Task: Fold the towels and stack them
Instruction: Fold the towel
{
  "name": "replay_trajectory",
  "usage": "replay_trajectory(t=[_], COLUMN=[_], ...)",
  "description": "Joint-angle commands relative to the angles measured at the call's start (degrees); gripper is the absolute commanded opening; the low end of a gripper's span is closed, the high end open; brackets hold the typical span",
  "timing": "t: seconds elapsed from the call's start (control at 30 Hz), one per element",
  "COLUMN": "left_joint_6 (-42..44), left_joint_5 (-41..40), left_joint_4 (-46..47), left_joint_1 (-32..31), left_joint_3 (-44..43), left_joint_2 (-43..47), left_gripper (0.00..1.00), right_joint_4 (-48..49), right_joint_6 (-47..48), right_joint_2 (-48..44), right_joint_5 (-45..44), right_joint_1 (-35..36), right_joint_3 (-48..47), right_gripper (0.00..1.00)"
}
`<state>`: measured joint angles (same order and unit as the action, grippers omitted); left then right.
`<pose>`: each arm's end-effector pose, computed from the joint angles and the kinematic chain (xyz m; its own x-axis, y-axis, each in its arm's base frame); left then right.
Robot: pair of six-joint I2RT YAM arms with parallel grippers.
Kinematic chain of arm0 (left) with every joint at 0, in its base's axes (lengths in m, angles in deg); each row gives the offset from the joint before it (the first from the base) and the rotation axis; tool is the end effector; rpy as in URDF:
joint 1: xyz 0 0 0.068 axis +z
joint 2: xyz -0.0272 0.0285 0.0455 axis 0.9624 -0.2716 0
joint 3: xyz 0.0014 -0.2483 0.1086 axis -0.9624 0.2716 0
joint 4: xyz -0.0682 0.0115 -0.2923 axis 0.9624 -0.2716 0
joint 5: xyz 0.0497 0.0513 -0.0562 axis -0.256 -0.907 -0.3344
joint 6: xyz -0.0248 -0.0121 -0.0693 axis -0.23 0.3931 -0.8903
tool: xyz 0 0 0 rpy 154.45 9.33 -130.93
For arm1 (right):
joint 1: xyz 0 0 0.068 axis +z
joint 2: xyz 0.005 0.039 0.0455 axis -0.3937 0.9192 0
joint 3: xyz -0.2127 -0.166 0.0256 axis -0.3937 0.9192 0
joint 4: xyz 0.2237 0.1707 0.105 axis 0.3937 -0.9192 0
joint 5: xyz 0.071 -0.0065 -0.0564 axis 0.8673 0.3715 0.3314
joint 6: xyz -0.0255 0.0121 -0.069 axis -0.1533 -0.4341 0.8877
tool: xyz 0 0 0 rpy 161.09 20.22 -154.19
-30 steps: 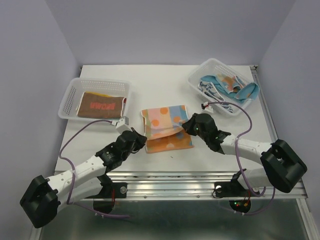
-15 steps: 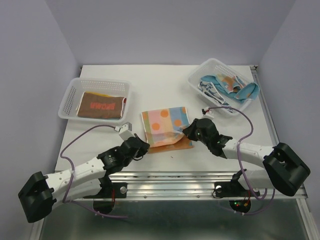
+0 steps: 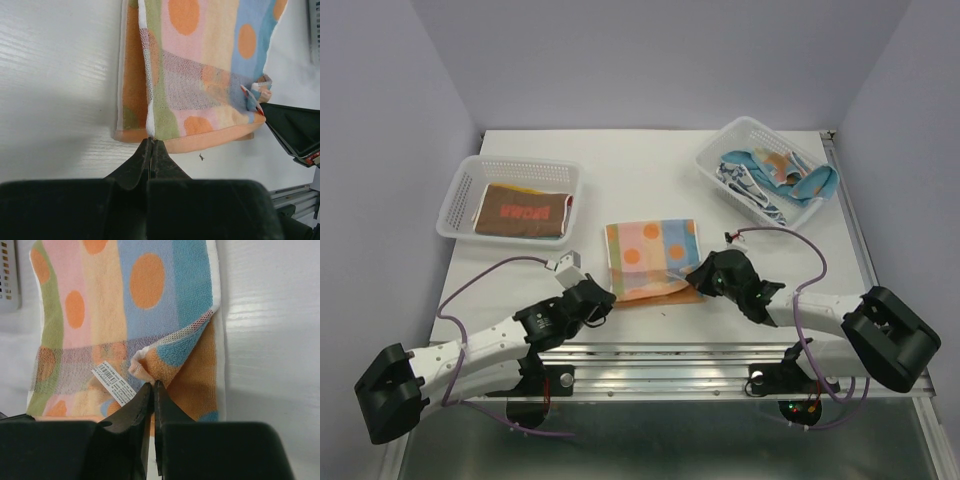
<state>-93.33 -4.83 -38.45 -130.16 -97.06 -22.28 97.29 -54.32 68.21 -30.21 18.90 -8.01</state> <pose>0.1495 -0.1755 0.1469 -0.6460 -0.5455 -0.5339 -0.0669 0.7372 -0.6723 0.2203 0.1836 0.1057 -0.6839 0.4225 -0.5949 -0.0174 0.8057 0.5921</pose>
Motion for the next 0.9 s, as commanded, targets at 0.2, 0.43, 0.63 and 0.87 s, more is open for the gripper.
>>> replay_trajectory(t=[0.2,0.43,0.63,0.87], left_joint_6=[-4.22,-4.15,0.50,5.78], left_joint_5=[1.74,3.68,1.50,-7.99], left_joint_4=[-6.42,-14.00,-11.71,-10.30], left_joint_1=[-0.68,-0.86,-0.86,-0.68], left_joint_3=[-1.20,-2.61,-6.55,-16.21], left_joint_2=[1.21,7.44,6.23,-3.08], left_gripper=[0.00,0.42,0.96,0.99], right_joint_4=[-2.39,-12.32,-14.97,-18.82], right_joint_6=[-3.40,0.01,6.60,9.07], right_joint_2=[-9.11,-22.73,-25.75,-14.00], right_joint_5=[2.24,2.77,2.42,-6.71], right_joint_1=[0.81,0.81,0.81,0.80], right_joint_3=[5.68,7.10,3.15,-9.75], right_gripper=[0.32,0.95,1.00,1.00])
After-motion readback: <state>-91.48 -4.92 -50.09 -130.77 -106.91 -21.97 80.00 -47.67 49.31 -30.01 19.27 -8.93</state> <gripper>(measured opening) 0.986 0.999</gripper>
